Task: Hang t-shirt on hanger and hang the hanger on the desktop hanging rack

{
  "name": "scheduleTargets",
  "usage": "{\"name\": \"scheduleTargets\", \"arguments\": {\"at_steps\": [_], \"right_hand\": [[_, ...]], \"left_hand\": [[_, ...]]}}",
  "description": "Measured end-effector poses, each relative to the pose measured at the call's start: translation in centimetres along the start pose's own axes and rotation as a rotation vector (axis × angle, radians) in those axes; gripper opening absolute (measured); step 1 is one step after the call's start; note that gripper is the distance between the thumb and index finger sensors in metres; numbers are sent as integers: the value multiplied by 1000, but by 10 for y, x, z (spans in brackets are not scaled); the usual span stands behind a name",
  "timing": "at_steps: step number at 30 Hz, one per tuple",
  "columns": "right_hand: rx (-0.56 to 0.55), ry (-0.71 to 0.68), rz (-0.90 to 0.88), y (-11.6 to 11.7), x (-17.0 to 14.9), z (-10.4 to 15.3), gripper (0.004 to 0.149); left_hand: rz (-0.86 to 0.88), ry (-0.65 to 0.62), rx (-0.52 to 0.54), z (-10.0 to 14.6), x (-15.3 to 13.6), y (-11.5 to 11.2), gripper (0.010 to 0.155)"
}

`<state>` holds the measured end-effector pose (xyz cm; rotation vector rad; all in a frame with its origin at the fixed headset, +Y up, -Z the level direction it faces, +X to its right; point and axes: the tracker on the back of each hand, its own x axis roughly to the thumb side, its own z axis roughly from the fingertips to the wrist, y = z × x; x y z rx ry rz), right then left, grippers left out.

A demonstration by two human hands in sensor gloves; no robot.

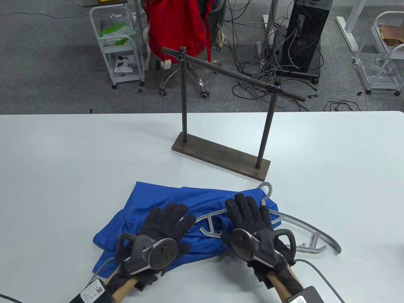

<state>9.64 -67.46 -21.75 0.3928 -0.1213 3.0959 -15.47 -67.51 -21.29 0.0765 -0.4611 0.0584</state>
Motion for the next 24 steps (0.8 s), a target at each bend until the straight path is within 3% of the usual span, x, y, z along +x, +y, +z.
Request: {"name": "scheduleTargets", "arguments": {"at_steps": [8,17,24], "right_hand": [[-99,36,28,-8,-10,-1,85],[-231,234,-7,-20,-74,-9,79],[-177,403,-38,-10,-122,-10,75]], "left_hand": [[-15,31,-10,-4,-9,-4,79],[-35,42,-43,-6,-12,-6,78],[-28,59,-72,-7,-14,-8,78]]}}
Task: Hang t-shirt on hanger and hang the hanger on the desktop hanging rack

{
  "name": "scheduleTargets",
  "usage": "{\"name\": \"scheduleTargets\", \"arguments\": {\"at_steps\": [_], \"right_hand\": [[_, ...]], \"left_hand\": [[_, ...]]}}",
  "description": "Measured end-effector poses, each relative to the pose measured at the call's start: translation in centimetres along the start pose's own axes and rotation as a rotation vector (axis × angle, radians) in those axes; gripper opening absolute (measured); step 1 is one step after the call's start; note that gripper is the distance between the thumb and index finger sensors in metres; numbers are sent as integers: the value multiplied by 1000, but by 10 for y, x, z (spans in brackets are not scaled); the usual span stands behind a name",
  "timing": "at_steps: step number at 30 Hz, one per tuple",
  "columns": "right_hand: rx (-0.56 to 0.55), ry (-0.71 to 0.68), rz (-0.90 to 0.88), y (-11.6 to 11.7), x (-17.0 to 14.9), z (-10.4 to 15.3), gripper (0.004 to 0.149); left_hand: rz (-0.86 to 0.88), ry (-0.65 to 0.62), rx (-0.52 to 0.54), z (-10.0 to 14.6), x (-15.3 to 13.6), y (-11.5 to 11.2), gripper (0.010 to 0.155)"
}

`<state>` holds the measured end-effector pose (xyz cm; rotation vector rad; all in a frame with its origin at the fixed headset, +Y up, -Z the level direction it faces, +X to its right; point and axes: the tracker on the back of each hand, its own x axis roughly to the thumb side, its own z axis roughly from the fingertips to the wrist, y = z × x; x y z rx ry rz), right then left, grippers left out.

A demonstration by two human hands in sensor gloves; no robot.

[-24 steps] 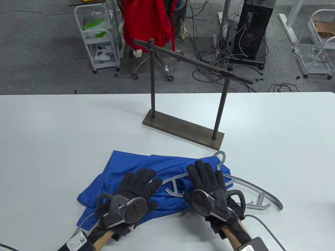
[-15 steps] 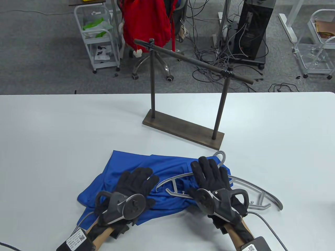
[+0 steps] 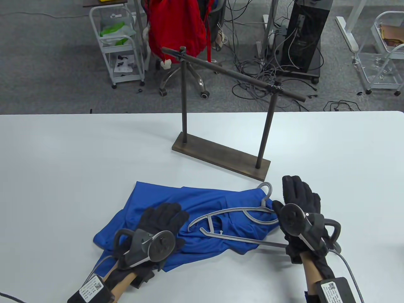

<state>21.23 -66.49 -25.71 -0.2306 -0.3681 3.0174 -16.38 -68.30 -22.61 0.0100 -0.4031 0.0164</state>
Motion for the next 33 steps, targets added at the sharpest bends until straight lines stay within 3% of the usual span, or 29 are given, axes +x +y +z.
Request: {"name": "scheduleTargets", "arguments": {"at_steps": [8,19,27,33], "right_hand": [[236,45,82,29,-13,-16,55],[503,60,145,55,-20,-19,56],[461,72,271,68,-10,-17,48],[396,78,305,64,-8,-18,44]], "left_hand": [[-1,10,-10,-1,-2,0,77],[-2,20,-21,-1,-2,0,77],[-9,17,-38,-1,0,0,77],[-8,21,-36,-2,-1,0,77]]}}
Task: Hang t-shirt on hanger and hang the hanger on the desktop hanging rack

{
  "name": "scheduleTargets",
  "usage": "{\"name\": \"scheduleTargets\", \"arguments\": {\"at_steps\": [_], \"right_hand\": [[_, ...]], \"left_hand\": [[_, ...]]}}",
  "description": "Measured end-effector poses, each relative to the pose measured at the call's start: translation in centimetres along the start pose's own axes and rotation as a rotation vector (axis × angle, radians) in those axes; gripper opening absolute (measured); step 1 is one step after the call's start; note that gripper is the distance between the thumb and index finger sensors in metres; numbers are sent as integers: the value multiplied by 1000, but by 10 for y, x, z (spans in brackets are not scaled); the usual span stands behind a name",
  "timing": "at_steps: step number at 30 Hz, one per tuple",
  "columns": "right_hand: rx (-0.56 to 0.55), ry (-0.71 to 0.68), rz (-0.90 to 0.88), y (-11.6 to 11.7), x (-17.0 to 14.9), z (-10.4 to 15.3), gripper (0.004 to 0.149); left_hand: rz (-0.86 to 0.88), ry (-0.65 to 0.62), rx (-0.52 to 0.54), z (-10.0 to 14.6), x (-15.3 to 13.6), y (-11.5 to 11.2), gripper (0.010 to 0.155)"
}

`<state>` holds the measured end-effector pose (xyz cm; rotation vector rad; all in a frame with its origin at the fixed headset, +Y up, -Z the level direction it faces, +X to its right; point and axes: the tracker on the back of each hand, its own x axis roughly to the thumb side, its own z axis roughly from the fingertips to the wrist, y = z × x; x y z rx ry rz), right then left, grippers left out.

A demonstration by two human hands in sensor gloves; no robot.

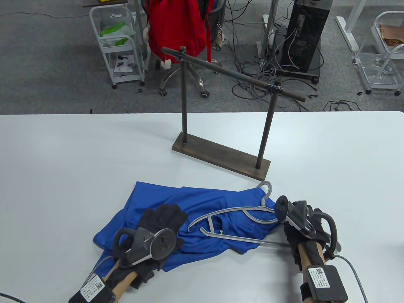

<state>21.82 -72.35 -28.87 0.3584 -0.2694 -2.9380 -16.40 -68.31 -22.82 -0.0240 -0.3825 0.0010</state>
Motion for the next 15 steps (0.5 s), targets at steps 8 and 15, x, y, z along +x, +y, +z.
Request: {"name": "scheduleTargets", "arguments": {"at_steps": [8,15], "right_hand": [[-190,14,-145,-25,-21,11,45],[-350,17,-317,-41,-36,24,45]], "left_hand": [[23,40,19,-2,-11,5,77],[27,133,-12,-9,-31,1,78]]}}
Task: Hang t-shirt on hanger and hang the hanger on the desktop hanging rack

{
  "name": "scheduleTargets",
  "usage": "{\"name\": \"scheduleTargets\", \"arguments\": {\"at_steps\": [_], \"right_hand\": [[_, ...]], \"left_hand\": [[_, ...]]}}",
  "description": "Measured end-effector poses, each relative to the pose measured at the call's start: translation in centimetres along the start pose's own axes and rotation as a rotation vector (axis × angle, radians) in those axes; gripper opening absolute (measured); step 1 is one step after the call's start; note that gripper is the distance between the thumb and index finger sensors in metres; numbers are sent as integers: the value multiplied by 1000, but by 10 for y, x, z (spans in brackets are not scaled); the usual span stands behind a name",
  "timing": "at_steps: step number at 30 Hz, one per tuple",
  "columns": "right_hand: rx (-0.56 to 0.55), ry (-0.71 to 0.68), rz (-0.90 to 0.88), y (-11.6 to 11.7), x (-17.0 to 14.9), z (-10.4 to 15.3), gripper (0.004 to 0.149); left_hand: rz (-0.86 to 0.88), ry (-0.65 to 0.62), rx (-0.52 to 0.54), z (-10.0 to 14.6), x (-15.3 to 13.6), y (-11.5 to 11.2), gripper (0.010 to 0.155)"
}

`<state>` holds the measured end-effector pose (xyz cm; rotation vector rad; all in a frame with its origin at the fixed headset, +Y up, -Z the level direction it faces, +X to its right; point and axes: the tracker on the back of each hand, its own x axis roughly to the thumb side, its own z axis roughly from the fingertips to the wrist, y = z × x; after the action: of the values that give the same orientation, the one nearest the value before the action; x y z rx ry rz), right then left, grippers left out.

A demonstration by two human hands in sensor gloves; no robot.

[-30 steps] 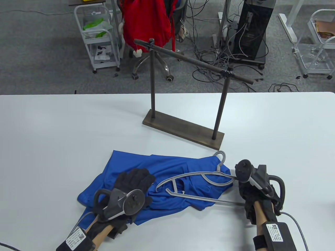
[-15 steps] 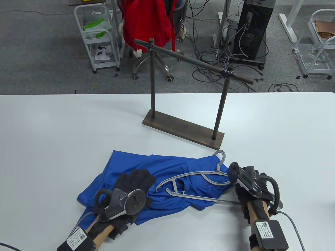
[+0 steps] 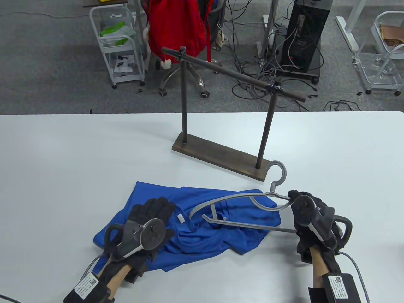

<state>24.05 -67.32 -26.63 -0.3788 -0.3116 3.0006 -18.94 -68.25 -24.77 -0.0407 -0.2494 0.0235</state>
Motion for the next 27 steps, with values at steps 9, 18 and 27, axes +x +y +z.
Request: {"name": "scheduleTargets", "arguments": {"at_steps": [9,18,27], "right_hand": [[-139,-49,-106,-16,9,12,45],[-198,-143,-105,-26,32,26,46],[-256,-130,-121,-32,30,29,45]], "left_hand": [[-51,129,-227,-23,-17,-37,86],[-44,139,-145,-26,-17,-33,50],[214,115,-33,-16,-40,-4,53]]}}
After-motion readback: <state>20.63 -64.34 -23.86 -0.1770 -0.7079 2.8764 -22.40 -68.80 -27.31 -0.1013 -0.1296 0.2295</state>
